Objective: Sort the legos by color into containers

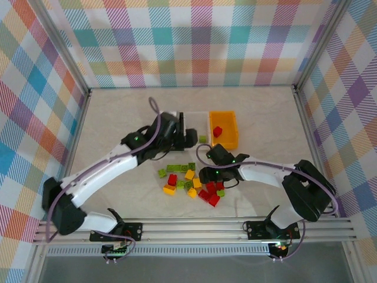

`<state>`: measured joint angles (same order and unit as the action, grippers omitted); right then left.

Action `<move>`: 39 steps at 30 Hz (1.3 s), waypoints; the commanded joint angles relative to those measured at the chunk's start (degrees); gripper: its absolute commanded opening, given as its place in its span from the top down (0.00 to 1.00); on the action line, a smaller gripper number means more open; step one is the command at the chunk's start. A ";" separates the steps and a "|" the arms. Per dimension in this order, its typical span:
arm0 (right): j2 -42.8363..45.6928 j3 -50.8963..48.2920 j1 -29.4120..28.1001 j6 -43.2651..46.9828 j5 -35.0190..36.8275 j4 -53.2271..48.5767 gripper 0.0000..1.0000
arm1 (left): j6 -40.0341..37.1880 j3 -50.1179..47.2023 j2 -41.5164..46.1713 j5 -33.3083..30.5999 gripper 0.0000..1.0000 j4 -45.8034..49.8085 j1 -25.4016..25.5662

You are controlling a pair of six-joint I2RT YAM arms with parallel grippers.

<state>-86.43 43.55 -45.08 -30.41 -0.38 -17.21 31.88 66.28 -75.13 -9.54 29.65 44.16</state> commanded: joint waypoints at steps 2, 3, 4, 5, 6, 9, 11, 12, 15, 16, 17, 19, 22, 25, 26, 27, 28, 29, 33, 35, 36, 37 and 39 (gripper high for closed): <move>-0.84 1.89 -0.36 0.74 2.02 -0.85 0.48 | 5.43 -11.09 7.49 -3.24 0.00 3.74 0.31; -0.75 1.94 -0.36 0.80 2.22 -0.67 0.51 | 6.03 -12.91 9.10 -3.59 0.00 4.27 0.22; -0.81 2.15 -0.36 0.86 2.48 -0.50 0.54 | 6.67 -14.67 10.89 -3.95 0.00 4.74 0.23; -0.89 2.45 -0.36 0.83 2.79 -0.54 0.57 | 7.19 -16.30 12.51 -4.22 0.00 5.05 0.25; -1.00 2.74 -0.35 0.75 3.13 -0.49 0.60 | 7.72 -17.50 13.68 -4.22 0.00 5.23 0.29; -0.37 3.68 -0.35 0.27 5.17 -0.97 0.68 | 9.07 -20.59 16.42 -5.01 0.00 6.24 0.31; 1.45 4.53 -0.21 0.27 6.90 -1.93 0.70 | 9.59 -22.12 17.78 -6.03 0.00 7.16 0.29; 2.63 5.13 0.01 0.46 7.72 -2.53 0.70 | 9.69 -22.73 18.33 -6.33 0.00 7.39 0.26; 6.47 7.91 2.19 1.33 10.37 -5.06 0.72 | 9.95 -24.38 20.37 -6.75 0.00 7.36 0.32; 7.22 9.18 3.97 1.57 11.25 -5.94 0.73 | 10.13 -24.97 21.05 -7.04 0.00 7.40 0.19; 7.82 10.56 5.62 1.75 11.96 -6.70 0.73 | 10.31 -25.42 21.69 -7.24 0.00 7.42 0.23; 7.52 13.35 9.22 1.68 12.12 -7.62 0.73 | 10.53 -26.22 22.56 -7.44 0.00 7.28 0.23; 3.49 18.56 13.57 2.21 11.47 -7.66 0.73 | 10.99 -27.09 23.07 -7.62 0.00 7.44 0.23; -3.12 24.35 16.38 2.38 11.47 -7.55 0.72 | 10.97 -27.52 22.97 -7.42 0.00 7.88 0.22; -5.63 26.46 17.12 2.46 12.11 -7.81 0.72 | 11.01 -27.73 22.92 -7.11 0.00 8.04 0.22; -7.78 28.28 17.66 2.39 12.69 -8.14 0.71 | 10.87 -27.85 22.86 -6.83 0.00 7.97 0.22; -10.13 30.35 18.13 2.27 13.47 -8.60 0.71 | 11.00 -27.96 22.92 -6.59 0.00 8.18 0.19; -12.15 32.00 18.56 2.15 13.82 -8.82 0.71 | 10.98 -28.07 22.96 -6.47 0.00 8.46 0.21; -17.64 37.20 19.06 2.01 13.96 -10.12 0.57 | 10.87 -28.16 23.21 -6.25 0.00 9.39 0.21; -18.09 38.52 19.06 2.11 13.17 -10.36 0.40 | 10.41 -27.96 23.28 -5.98 0.00 9.75 0.21; -17.67 38.54 19.06 2.12 12.62 -10.15 0.35 | 10.18 -27.88 23.28 -5.69 0.00 9.74 0.16; -17.08 38.47 19.06 2.03 12.03 -9.92 0.31 | 9.98 -27.88 23.21 -5.44 0.00 9.75 0.18; -14.97 37.70 18.68 2.28 11.47 -9.71 0.26 | 9.30 -27.70 22.76 -4.65 0.00 9.23 0.14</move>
<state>-104.81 79.64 -26.06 -28.69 12.14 -26.02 42.35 38.65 -52.75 -15.40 37.60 44.16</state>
